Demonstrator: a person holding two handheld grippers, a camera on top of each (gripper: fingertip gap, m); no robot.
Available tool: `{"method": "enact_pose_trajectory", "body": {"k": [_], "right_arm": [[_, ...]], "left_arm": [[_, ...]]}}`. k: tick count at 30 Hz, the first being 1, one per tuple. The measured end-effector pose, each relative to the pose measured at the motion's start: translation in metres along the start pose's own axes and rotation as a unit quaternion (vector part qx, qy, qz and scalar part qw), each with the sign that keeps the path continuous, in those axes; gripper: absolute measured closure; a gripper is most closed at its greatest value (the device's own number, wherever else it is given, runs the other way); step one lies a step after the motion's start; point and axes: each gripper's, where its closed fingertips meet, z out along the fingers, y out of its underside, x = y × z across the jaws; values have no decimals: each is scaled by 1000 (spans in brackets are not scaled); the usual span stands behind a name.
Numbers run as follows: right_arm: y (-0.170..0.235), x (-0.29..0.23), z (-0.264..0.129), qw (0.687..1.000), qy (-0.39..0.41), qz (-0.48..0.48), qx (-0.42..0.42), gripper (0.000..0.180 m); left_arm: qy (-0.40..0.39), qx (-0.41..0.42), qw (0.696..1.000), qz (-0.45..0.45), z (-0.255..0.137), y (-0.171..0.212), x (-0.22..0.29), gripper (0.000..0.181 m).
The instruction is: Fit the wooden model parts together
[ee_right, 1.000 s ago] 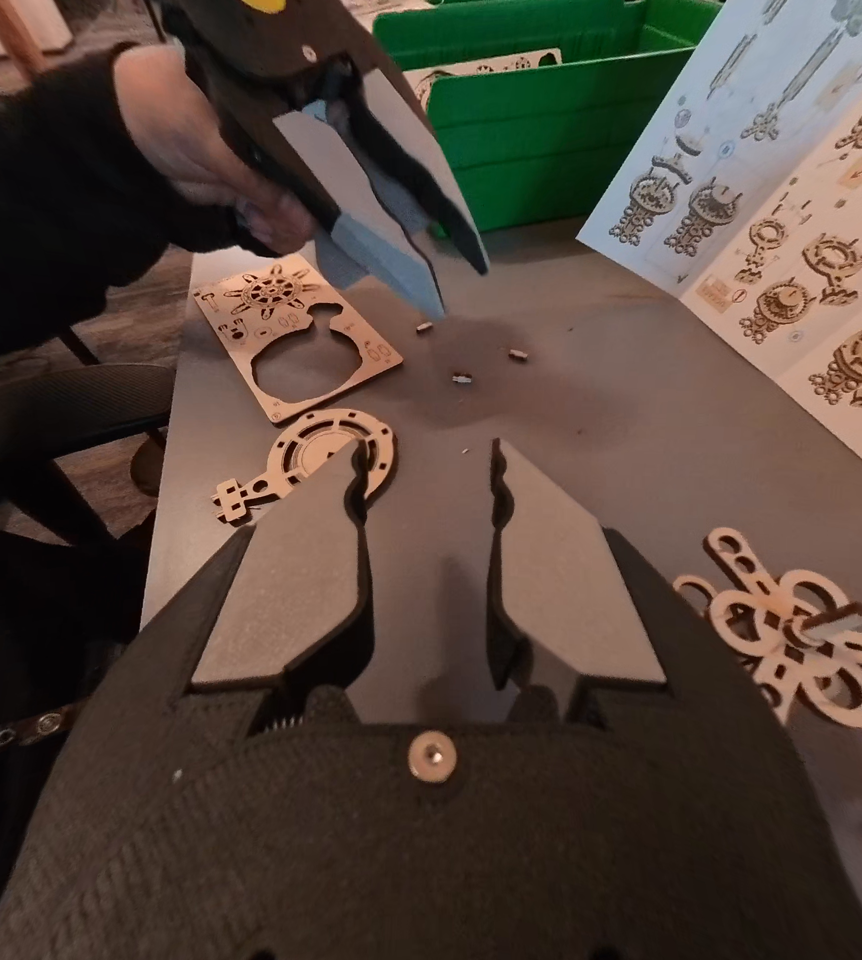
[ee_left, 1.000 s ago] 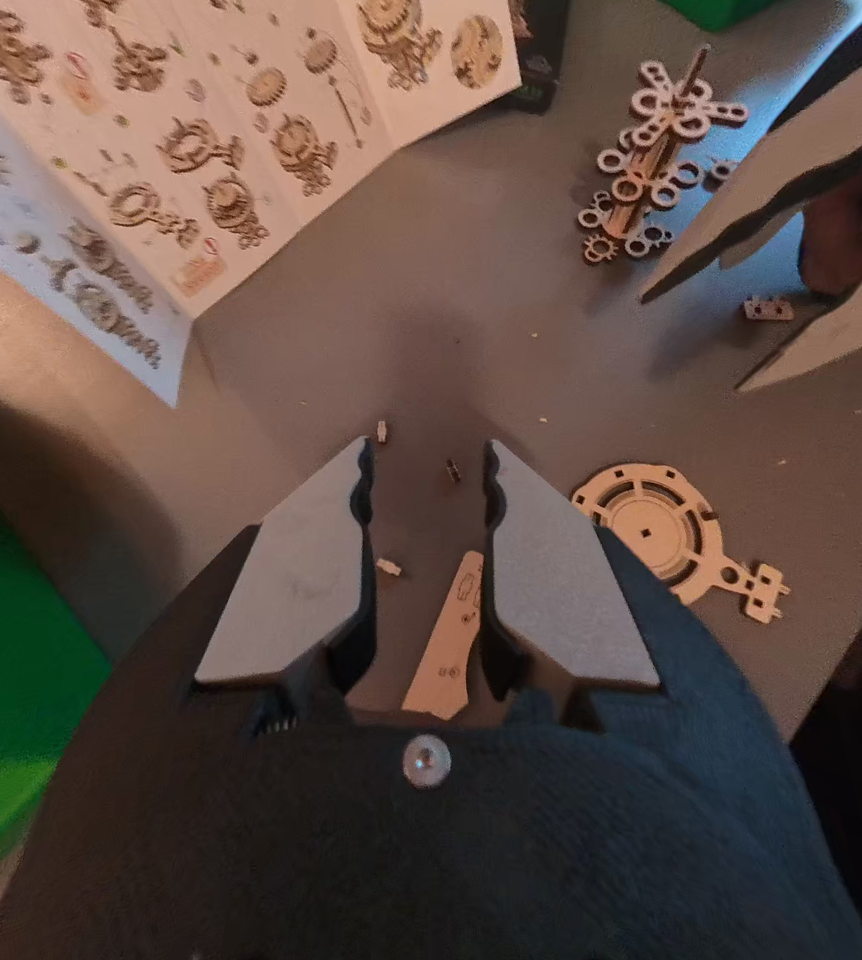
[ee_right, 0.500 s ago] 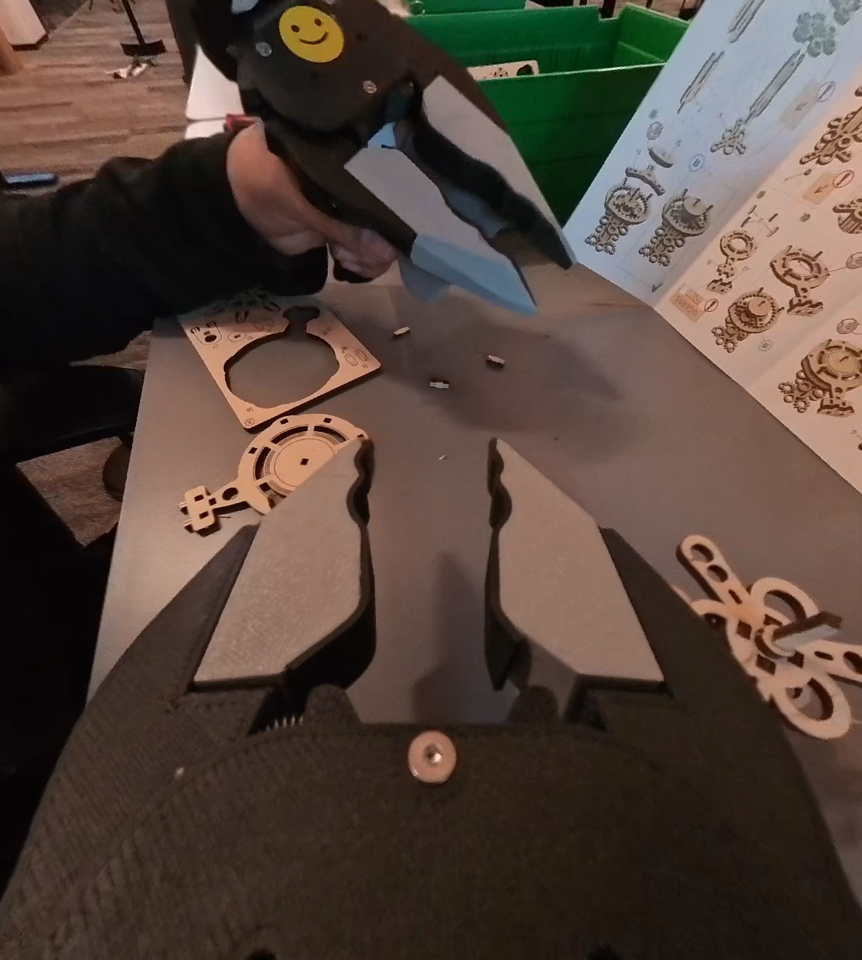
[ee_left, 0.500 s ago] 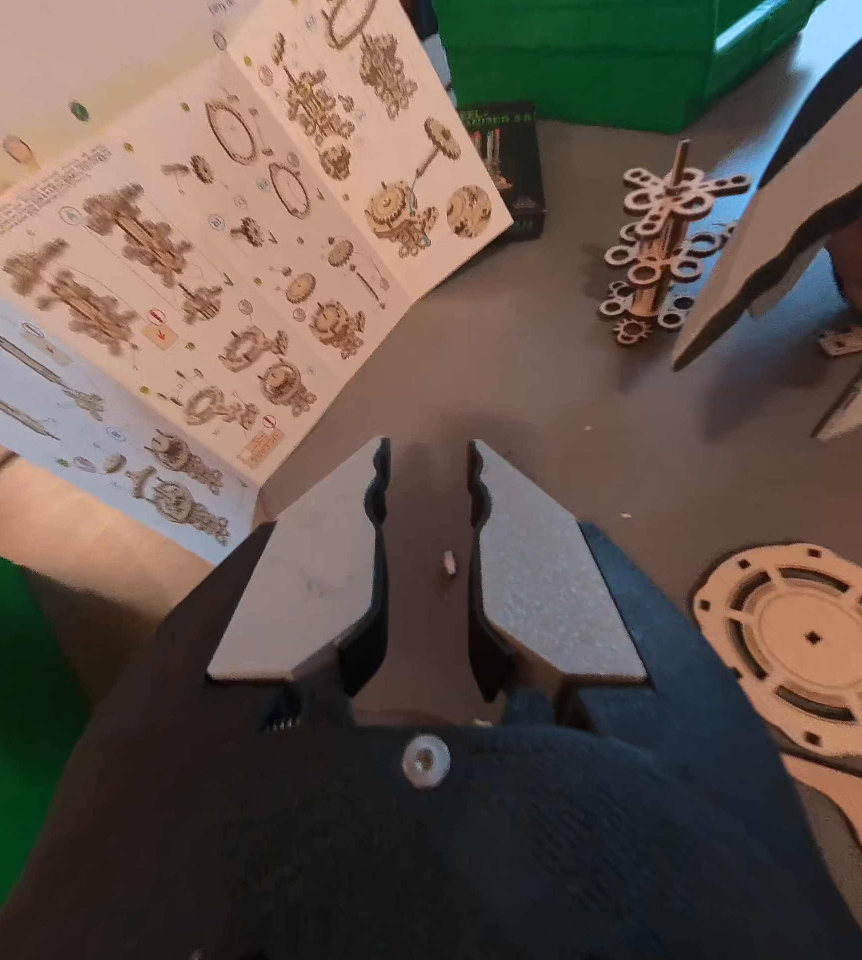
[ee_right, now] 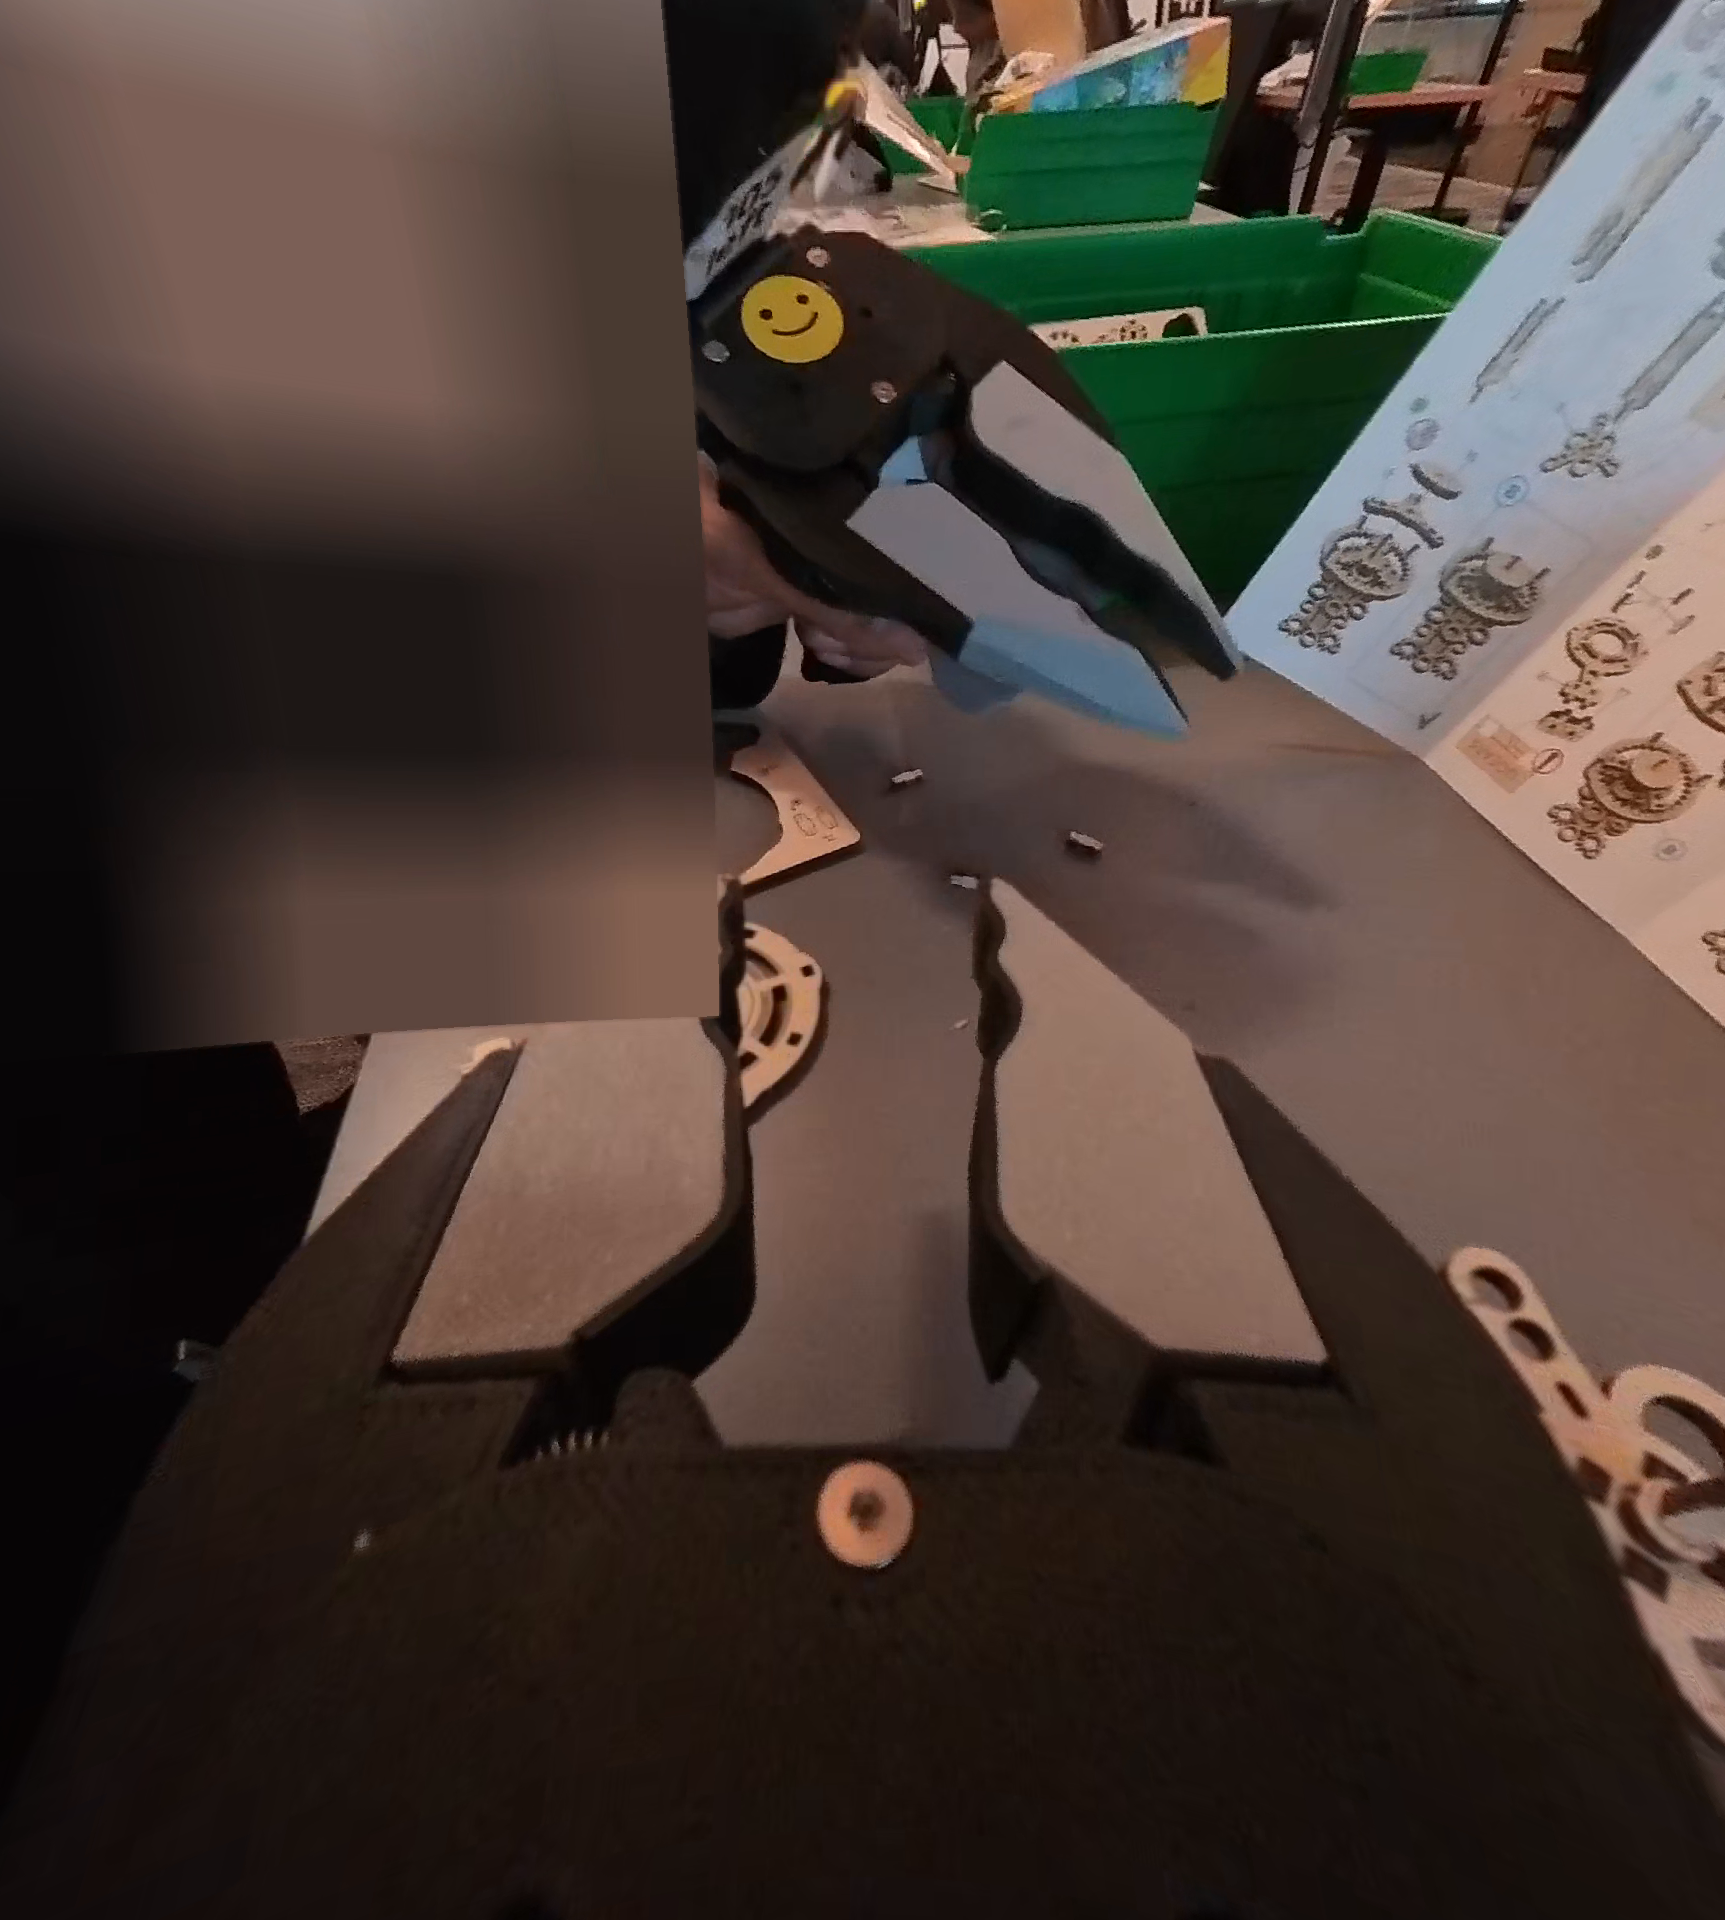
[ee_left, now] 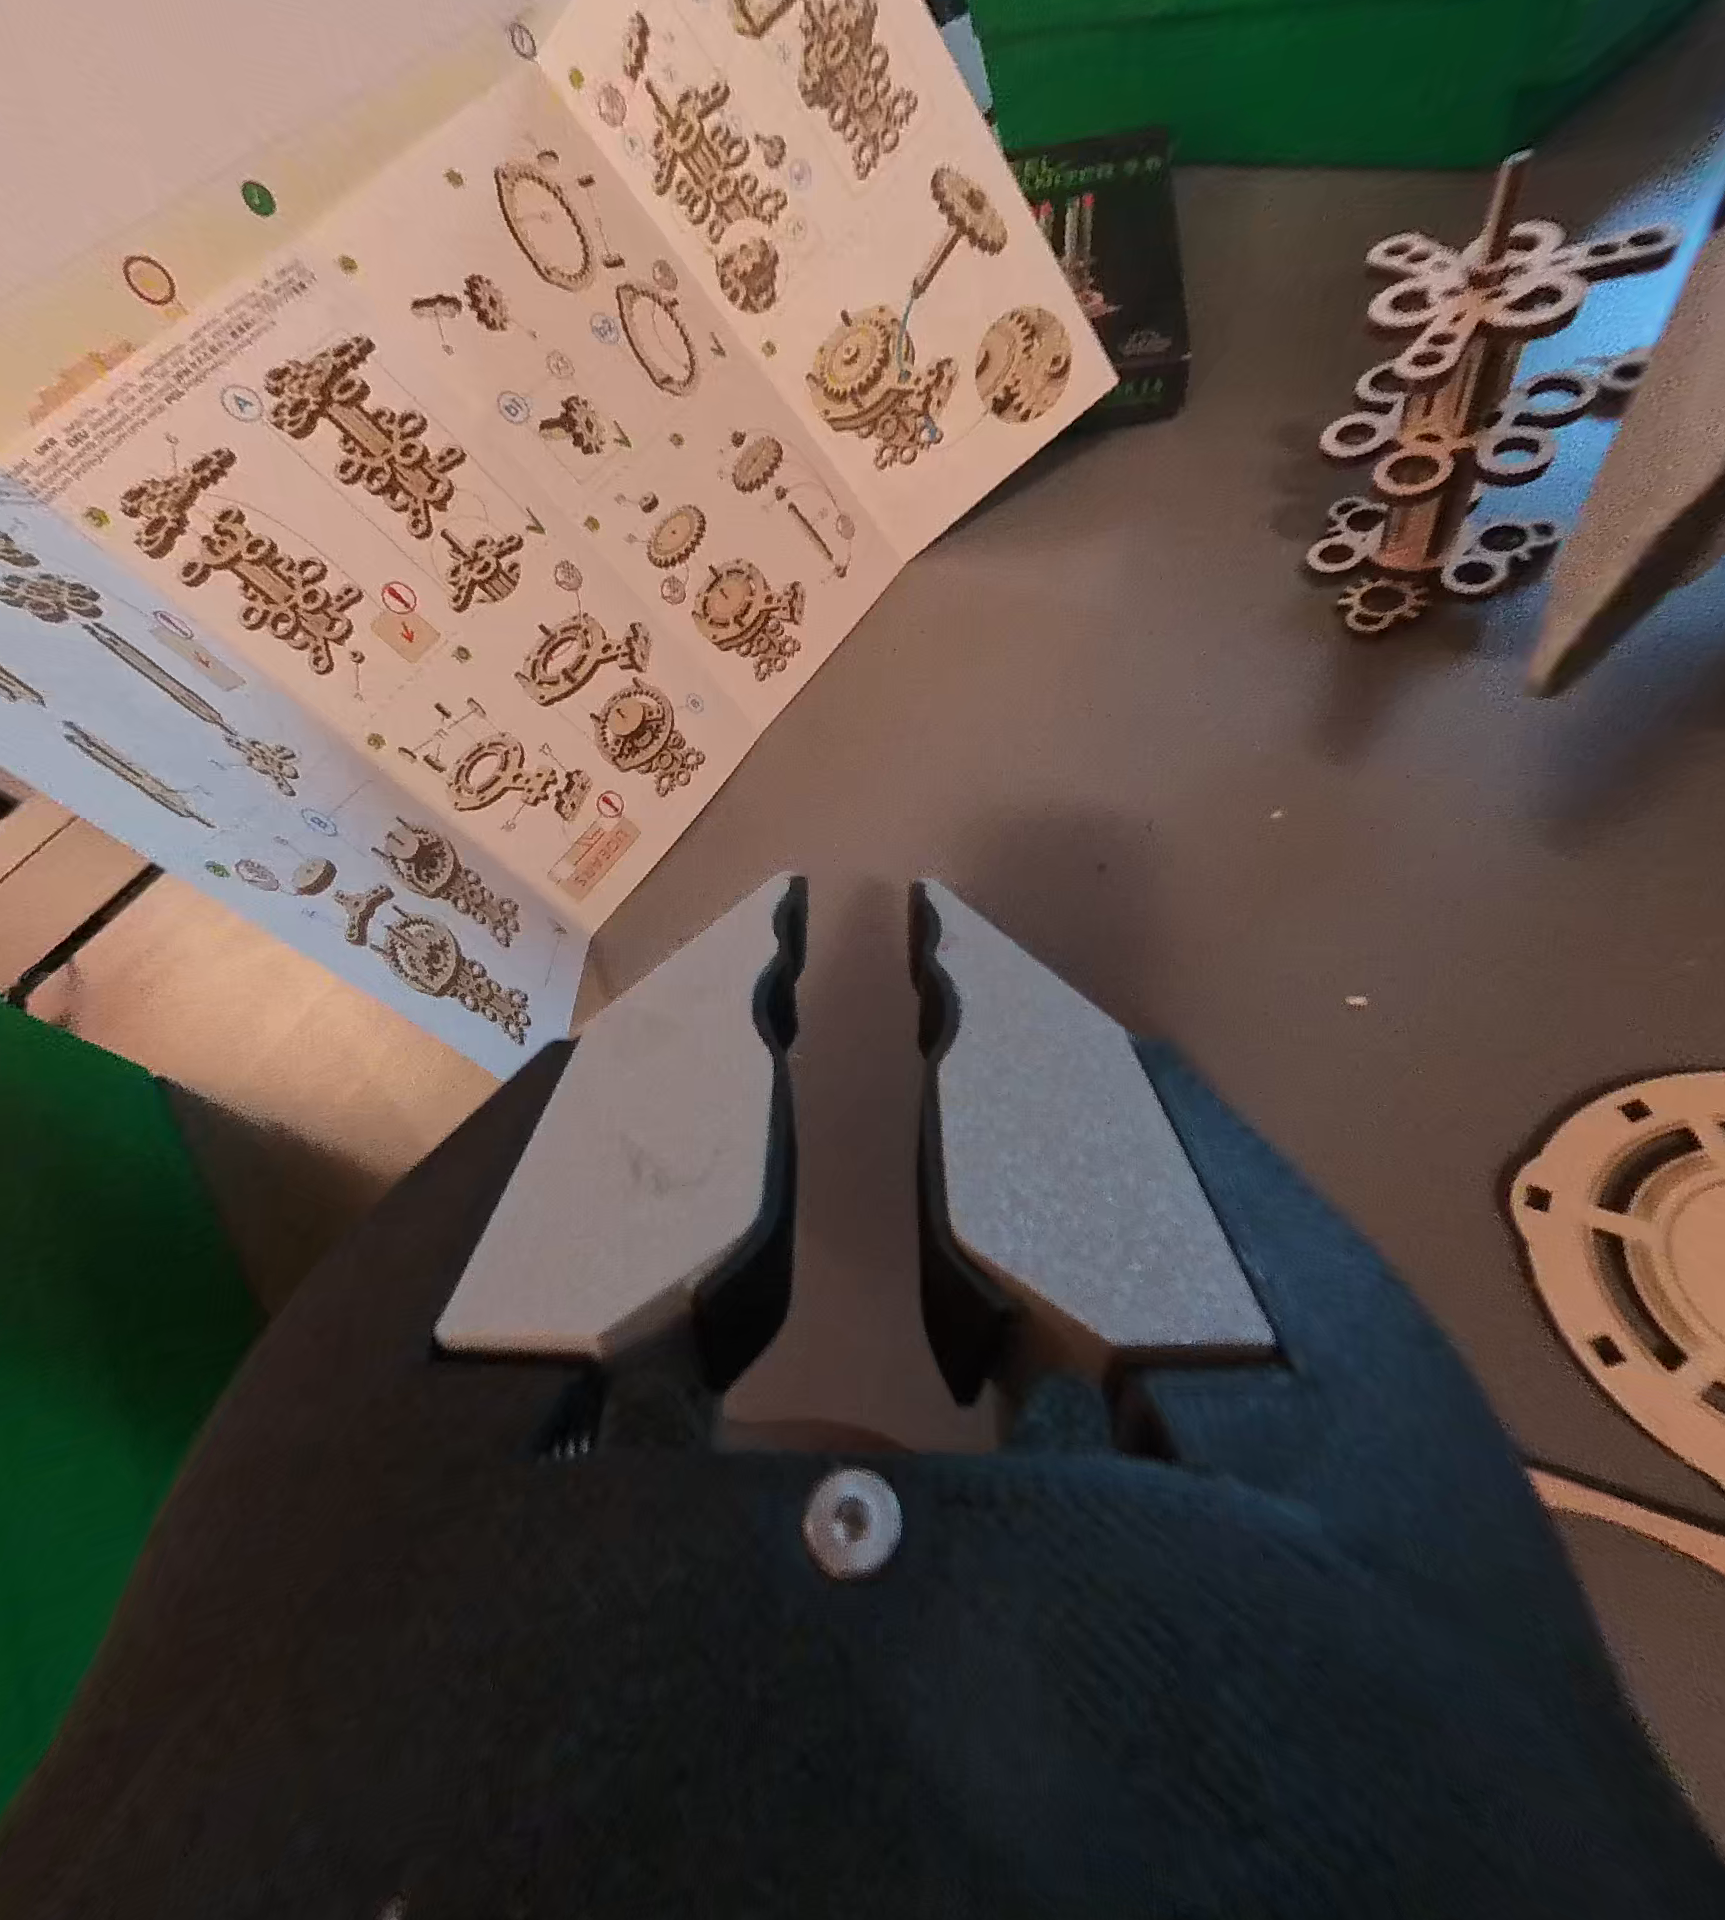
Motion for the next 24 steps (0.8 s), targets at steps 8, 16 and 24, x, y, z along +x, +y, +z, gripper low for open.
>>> {"method": "enact_pose_trajectory", "body": {"k": [8, 16, 24], "right_arm": [[1, -3, 0, 1000, -4, 4, -2, 139], [0, 5, -2, 1000, 16, 2, 1, 140], [-2, 12, -5, 1000, 30, 6, 8, 140]], "left_arm": [[-1, 12, 1000, -22, -4, -2, -6, 165], [57, 3, 996, -62, -6, 3, 6, 165], [138, -34, 987, -70, -8, 14, 33, 158]]}}
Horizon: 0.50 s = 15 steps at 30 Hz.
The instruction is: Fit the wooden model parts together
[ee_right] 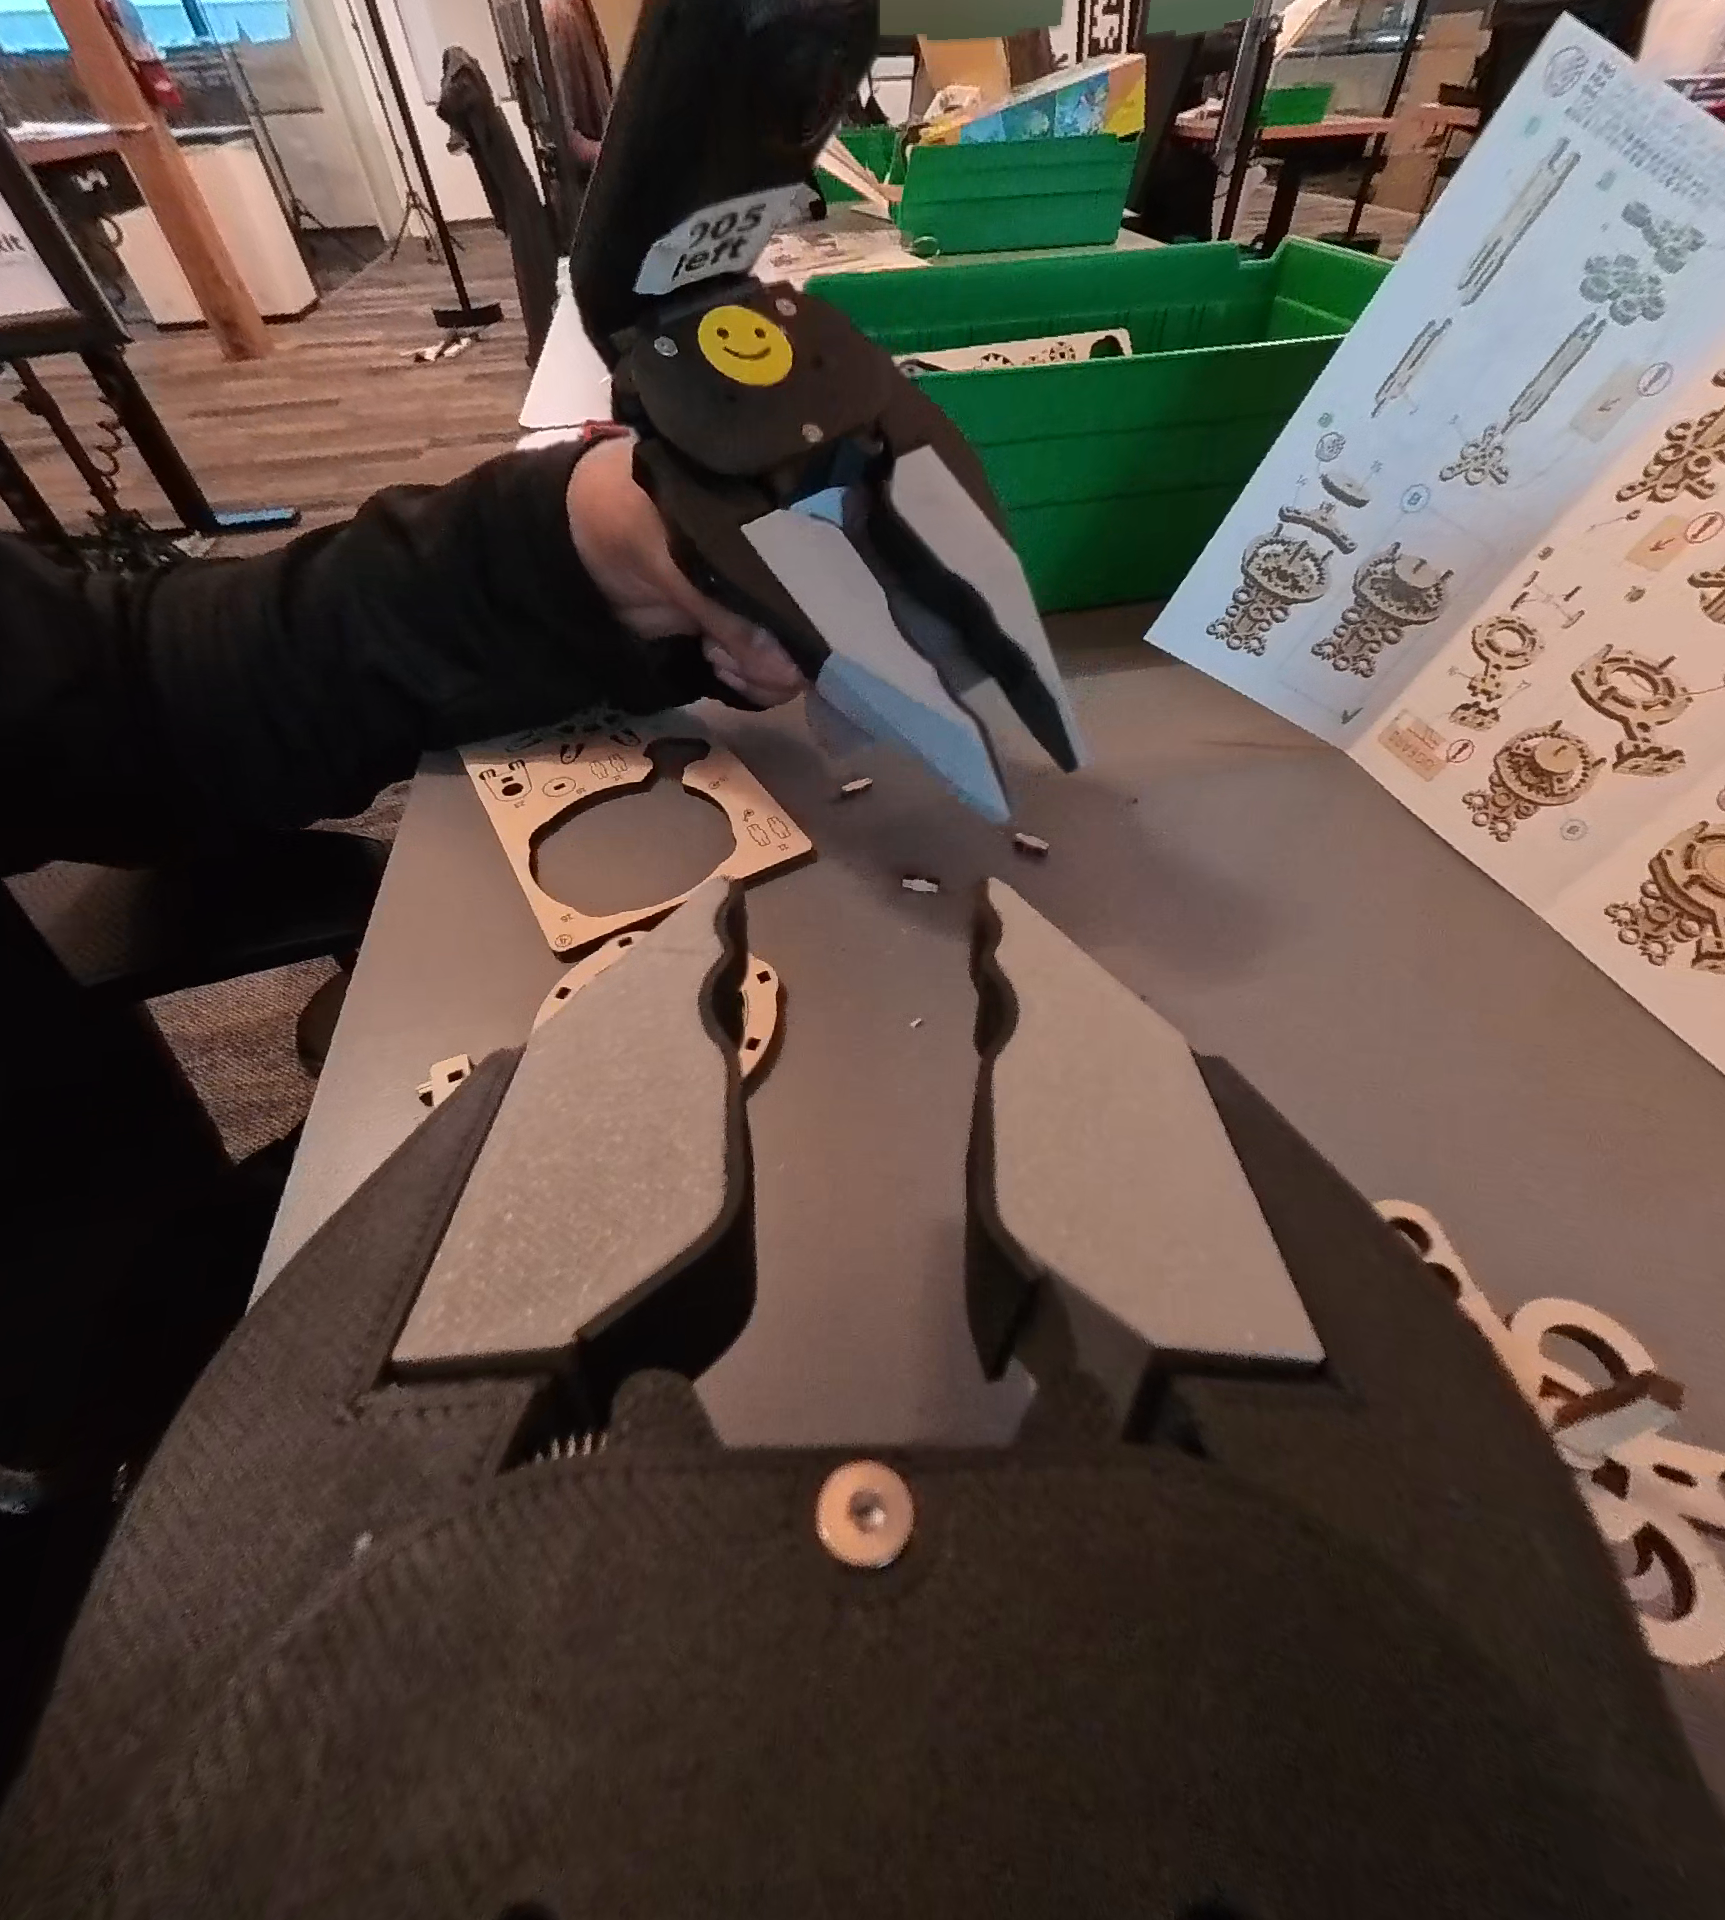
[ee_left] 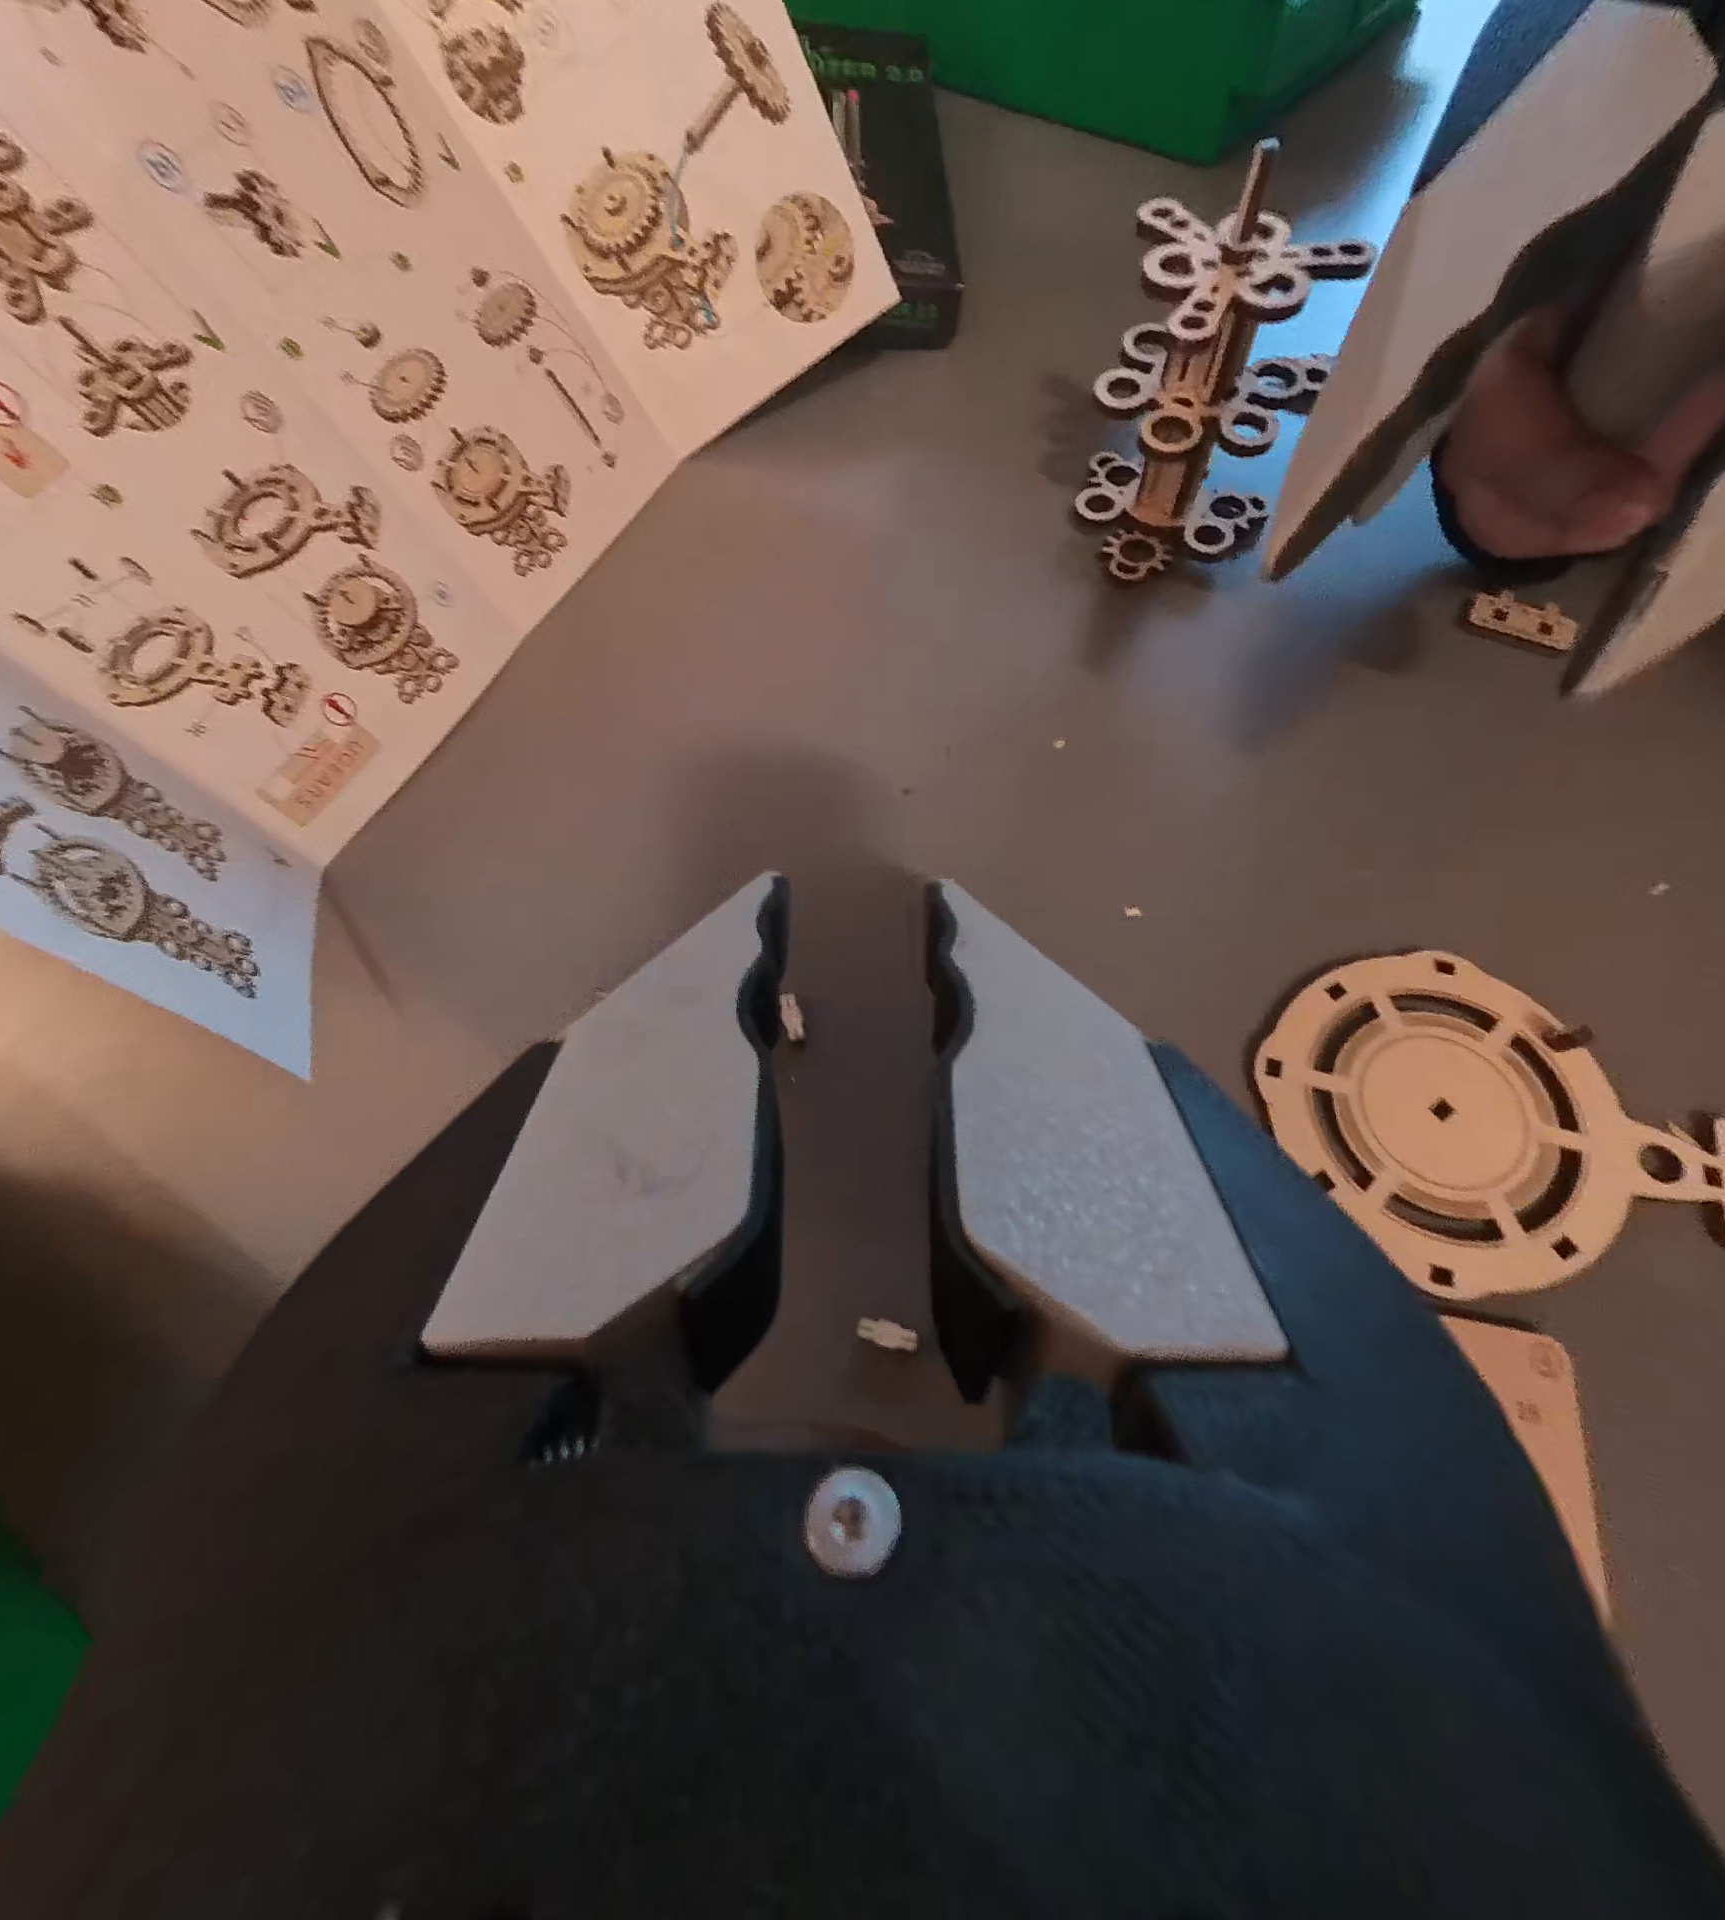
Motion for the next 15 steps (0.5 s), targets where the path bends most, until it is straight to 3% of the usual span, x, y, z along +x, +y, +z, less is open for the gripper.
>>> {"method": "enact_pose_trajectory", "body": {"k": [5, 10, 15], "right_arm": [[0, 3, -1, 1000, 0, 10, 2, 140], [-1, 3, -2, 1000, 3, 9, 4, 141], [-3, 4, -4, 1000, 6, 9, 8, 141]], "left_arm": [[11, -13, 1000, -11, -1, 5, 2, 155], [45, -25, 999, -13, 0, 10, 13, 172], [49, -37, 998, -9, 3, 14, 16, 162]]}}
